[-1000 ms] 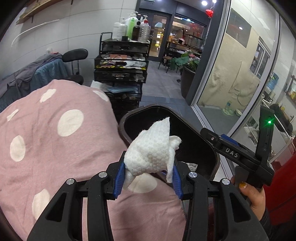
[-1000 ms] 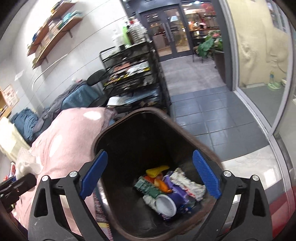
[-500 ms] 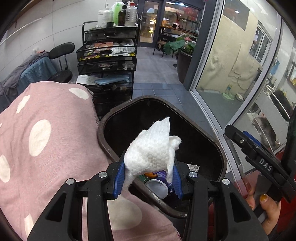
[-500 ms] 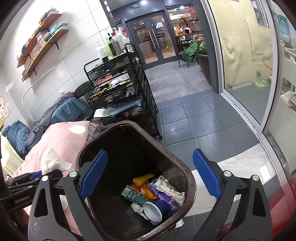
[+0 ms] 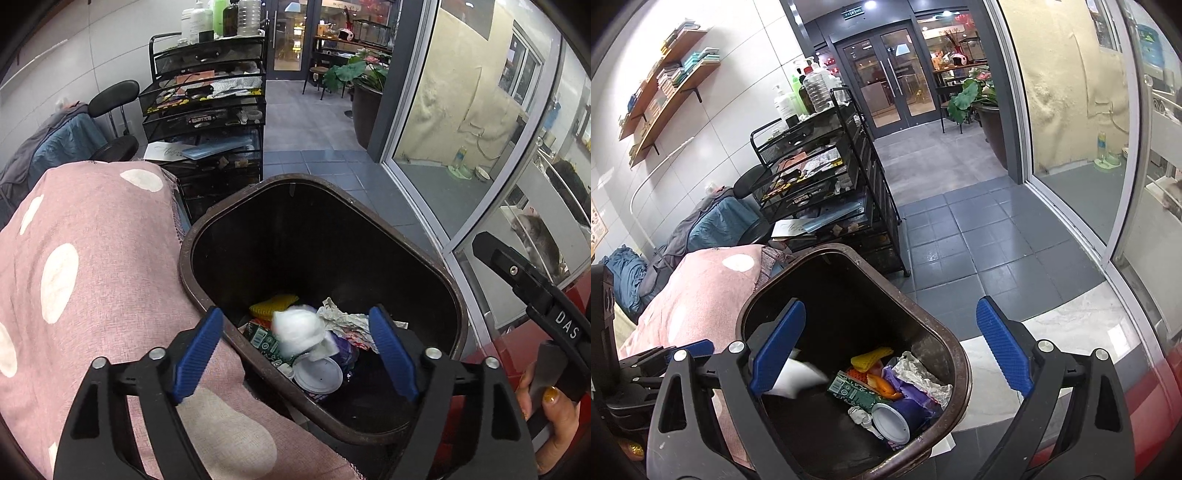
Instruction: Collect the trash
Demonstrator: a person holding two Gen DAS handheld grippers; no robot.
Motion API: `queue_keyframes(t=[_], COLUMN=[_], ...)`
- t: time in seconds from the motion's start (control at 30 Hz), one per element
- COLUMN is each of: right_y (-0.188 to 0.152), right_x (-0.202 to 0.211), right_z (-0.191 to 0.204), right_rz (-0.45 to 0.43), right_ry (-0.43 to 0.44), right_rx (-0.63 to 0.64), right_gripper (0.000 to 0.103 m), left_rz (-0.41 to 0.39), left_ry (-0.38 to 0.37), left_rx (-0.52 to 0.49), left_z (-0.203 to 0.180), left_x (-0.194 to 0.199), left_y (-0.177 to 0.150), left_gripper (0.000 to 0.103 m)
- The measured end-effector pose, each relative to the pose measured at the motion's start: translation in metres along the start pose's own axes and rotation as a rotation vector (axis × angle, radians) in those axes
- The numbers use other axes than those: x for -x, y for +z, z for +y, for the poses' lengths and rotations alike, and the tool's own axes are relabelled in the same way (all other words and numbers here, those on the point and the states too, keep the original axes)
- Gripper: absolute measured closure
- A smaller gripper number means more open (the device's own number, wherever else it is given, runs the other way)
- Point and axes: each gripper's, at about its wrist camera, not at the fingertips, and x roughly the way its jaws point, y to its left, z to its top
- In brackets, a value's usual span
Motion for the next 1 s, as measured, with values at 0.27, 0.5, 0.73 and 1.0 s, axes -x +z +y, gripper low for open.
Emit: queue_keyframes(t=[0.27, 0.5, 0.73, 1.0], right_y=[0.000, -0.008, -0.030, -0.055], right_x=[0.002, 0.011, 0.034, 0.057], right_z=[0.006, 0.028, 0.077, 0.122], right_rz=[-0.007, -0.038, -0.122, -0.146], right_ry=[0.018, 0.060, 0.109, 0.205], right_rx=[0.026, 0.086, 0.217, 0.304], right_gripper=[0.008, 0.006, 0.006, 0.006], left_rz=[-0.081, -0.219, -0.319, -0.455], left_ry=[0.015, 0.042, 0.114, 0.229], left_rx=[0.023, 0.071, 0.152, 0.270], left_z=[0.006, 0.022, 0.050, 0.081], left_x=[0.023, 0.073, 0.112, 0.163], left_y=[0.001, -0.014, -0.048, -0.100], left_gripper=[0.010, 0.005, 0.005, 0.005])
